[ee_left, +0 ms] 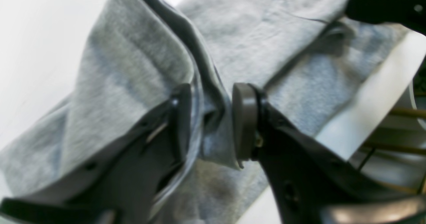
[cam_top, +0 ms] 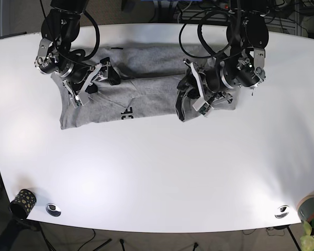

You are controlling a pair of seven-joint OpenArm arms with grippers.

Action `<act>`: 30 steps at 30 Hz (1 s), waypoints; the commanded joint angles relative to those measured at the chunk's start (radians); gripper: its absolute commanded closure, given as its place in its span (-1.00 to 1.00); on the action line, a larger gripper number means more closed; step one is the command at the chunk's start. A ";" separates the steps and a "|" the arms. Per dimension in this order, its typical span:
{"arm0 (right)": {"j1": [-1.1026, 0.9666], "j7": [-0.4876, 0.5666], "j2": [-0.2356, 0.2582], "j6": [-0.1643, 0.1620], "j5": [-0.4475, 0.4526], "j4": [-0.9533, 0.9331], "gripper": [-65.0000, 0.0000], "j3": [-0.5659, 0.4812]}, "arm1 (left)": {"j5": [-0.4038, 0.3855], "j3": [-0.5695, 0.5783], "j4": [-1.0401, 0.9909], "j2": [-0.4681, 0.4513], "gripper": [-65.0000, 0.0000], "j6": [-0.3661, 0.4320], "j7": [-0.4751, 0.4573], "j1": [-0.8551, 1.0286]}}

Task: Fold the T-shirt properly
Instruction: 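Move the left gripper to the strip middle and grasp it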

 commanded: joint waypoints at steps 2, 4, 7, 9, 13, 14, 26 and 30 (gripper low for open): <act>0.003 -0.022 0.002 -0.002 -0.004 0.003 -0.66 -0.002 | -0.018 0.064 0.022 -0.004 0.09 -0.002 -0.012 -0.011; 0.003 -0.022 0.002 -0.002 -0.004 0.003 -0.66 -0.002 | -0.020 0.092 0.027 -0.004 0.00 -0.002 -0.003 -0.012; 0.003 -0.022 0.002 -0.002 -0.004 0.003 -0.66 -0.002 | -0.024 0.133 0.067 -0.004 -0.03 -0.005 0.043 -0.014; 0.003 -0.022 0.002 -0.002 -0.004 0.003 -0.66 -0.002 | -0.024 0.164 0.096 -0.009 -0.03 -0.007 0.060 -0.018; 0.003 -0.022 0.002 -0.002 -0.004 0.003 -0.66 -0.002 | -0.024 0.164 0.144 -0.010 -0.02 -0.007 0.064 -0.028; 0.003 -0.022 0.002 -0.002 -0.004 0.003 -0.66 -0.002 | -0.026 0.141 0.150 -0.010 -0.02 -0.007 0.064 -0.031; 0.001 -0.022 0.002 -0.002 -0.004 0.003 -0.66 -0.002 | -0.015 -0.235 0.144 -0.006 0.75 -0.002 0.057 -0.075; 0.000 -0.022 0.002 -0.002 -0.004 0.003 -0.66 -0.002 | 0.055 -0.296 0.134 -0.006 0.81 -0.001 0.057 -0.080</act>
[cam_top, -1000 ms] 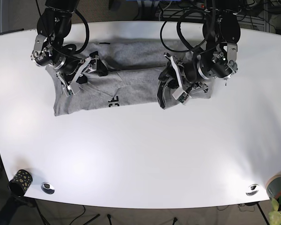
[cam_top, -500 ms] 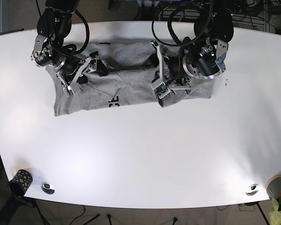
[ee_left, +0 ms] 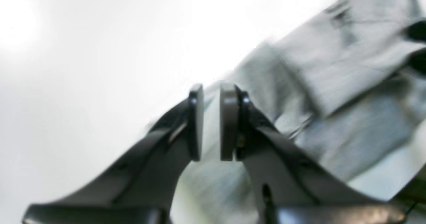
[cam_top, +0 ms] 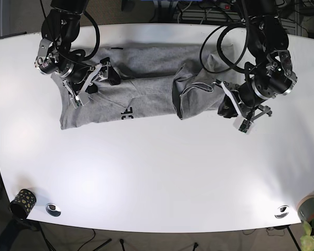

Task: Fold the T-shirt properly
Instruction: 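Move the left gripper to the strip middle and grasp it, then grasp the strip end with the right gripper and the middle with the left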

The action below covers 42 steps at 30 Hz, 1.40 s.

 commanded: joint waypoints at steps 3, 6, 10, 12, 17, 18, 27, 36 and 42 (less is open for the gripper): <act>-0.001 -0.020 0.002 -0.002 -0.004 0.003 -0.66 -0.002 | 0.091 -0.023 -0.029 0.002 0.82 0.000 -0.024 -0.015; 0.000 -0.020 0.002 -0.002 -0.004 0.003 -0.66 -0.002 | 0.120 -0.019 -0.066 -0.002 0.82 -0.006 -0.052 -0.007; 0.002 -0.020 0.002 -0.002 -0.004 0.003 -0.66 -0.002 | 0.117 0.047 -0.123 -0.031 0.82 -0.006 -0.061 0.027; 0.002 -0.020 0.002 -0.002 -0.004 0.003 -0.66 -0.002 | 0.117 0.098 -0.126 -0.037 0.82 -0.006 -0.061 0.043; -0.003 -0.020 0.002 -0.002 -0.004 0.003 -0.66 -0.002 | 0.117 0.237 -0.124 -0.040 0.83 -0.008 -0.085 0.100; -0.004 -0.020 0.002 -0.002 -0.004 0.003 -0.66 -0.002 | 0.117 0.257 -0.124 -0.040 0.83 -0.008 -0.101 0.106; -0.004 -0.020 0.002 -0.002 -0.004 0.003 -0.66 -0.001 | 0.123 0.561 -0.126 -0.034 0.82 -0.008 -0.165 0.112; -0.004 -0.023 0.004 -0.002 0.004 0.007 -0.66 0.002 | 0.120 0.581 -0.081 -0.038 0.82 -0.008 -0.160 0.062; 0.002 -0.028 0.004 -0.002 0.005 0.040 -0.66 0.005 | 0.114 0.322 -0.021 -0.035 0.82 -0.122 -0.164 0.089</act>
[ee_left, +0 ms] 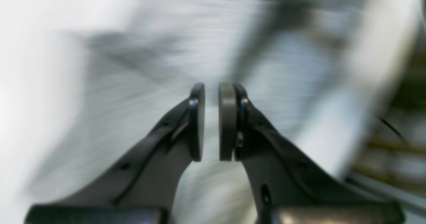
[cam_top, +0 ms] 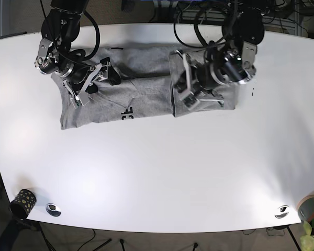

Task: Fold the T-shirt properly
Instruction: 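Grasp the strip end with the right gripper and the middle with the left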

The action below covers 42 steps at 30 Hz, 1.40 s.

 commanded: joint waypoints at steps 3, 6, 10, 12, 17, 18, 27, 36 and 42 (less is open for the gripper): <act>0.005 -0.022 0.004 -0.002 0.002 0.074 -0.66 0.003 | -0.010 -0.164 0.019 0.009 0.82 -0.036 -0.011 0.019; 0.022 -0.023 0.004 -0.002 0.002 0.107 -0.67 0.021 | -0.010 -0.244 -0.002 0.021 0.82 -0.036 -0.011 0.039; 0.074 -0.081 0.006 -0.002 0.002 0.115 -0.67 0.124 | -0.009 -0.313 -0.053 0.022 0.83 -0.036 -0.016 0.052; 0.111 -0.115 0.010 -0.002 0.002 0.114 -0.67 0.185 | -0.009 -0.354 -0.090 0.022 0.83 -0.036 -0.017 0.058; 0.198 -0.175 0.059 -0.002 0.001 0.086 -0.68 0.330 | -0.009 -0.391 -0.165 0.022 0.83 -0.036 -0.047 0.058; 0.217 -0.181 0.073 -0.002 0.001 0.057 -0.68 0.351 | -0.009 -0.391 -0.177 0.022 0.83 -0.036 -0.065 0.058; 0.318 -0.184 0.195 -0.002 0.002 -0.276 -0.68 0.482 | -0.007 -0.390 -0.314 -0.014 0.83 -0.036 -0.110 0.025; 0.283 -0.184 0.162 -0.002 0.002 -0.324 -0.66 0.492 | -0.001 -0.390 -0.360 -0.019 0.83 -0.036 -0.110 -0.053; 0.228 -0.187 0.104 -0.002 0.004 -0.318 -0.66 0.488 | -0.001 -0.390 -0.361 -0.021 0.83 -0.036 -0.110 -0.059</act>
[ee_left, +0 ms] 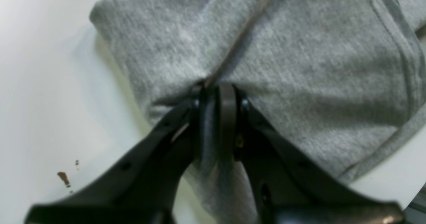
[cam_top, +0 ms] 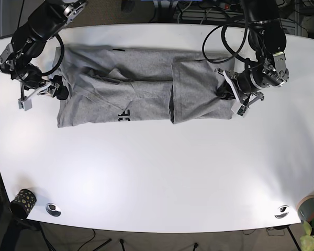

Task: Fold the T-shirt properly
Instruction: 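Grasp the strip end with the right gripper and the middle with the left, then fold the strip in half, bringing both grippers together over the middle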

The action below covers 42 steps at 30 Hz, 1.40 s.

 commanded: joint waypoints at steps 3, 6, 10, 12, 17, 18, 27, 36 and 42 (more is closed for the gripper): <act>-0.035 -0.033 -0.040 -0.005 0.026 0.036 -0.66 -0.011 | 0.031 -0.002 0.004 -0.008 0.82 0.010 0.018 -0.005; -0.066 -0.034 -0.061 -0.005 0.092 0.064 -0.66 -0.085 | 0.031 -0.002 0.004 -0.008 0.82 0.010 0.018 -0.005; -0.090 -0.027 -0.072 -0.005 0.175 0.091 -0.66 -0.161 | 0.032 0.000 0.002 -0.008 0.82 0.010 0.018 -0.004; -0.089 -0.025 -0.072 -0.005 0.178 0.088 -0.66 -0.178 | 0.032 0.018 0.002 -0.006 0.82 0.010 0.018 -0.004; -0.080 0.024 -0.072 -0.005 0.174 0.087 -0.65 -0.198 | 0.032 0.061 0.002 -0.006 0.82 0.010 0.018 -0.004; -0.080 0.029 -0.072 -0.005 0.174 0.087 -0.64 -0.198 | 0.032 0.061 0.002 -0.006 0.82 0.010 0.018 -0.004; -0.067 0.098 -0.035 -0.005 0.174 0.087 0.65 -0.215 | 0.074 0.065 0.002 0.000 0.82 0.010 0.018 -0.004; -0.078 0.131 0.042 -0.005 0.175 0.185 0.97 -0.267 | 0.152 0.161 -0.004 0.038 0.82 0.010 0.016 -0.024; -0.109 0.128 0.055 -0.005 0.180 0.340 0.98 -0.266 | 0.147 0.187 -0.108 0.077 0.82 0.010 0.001 -0.079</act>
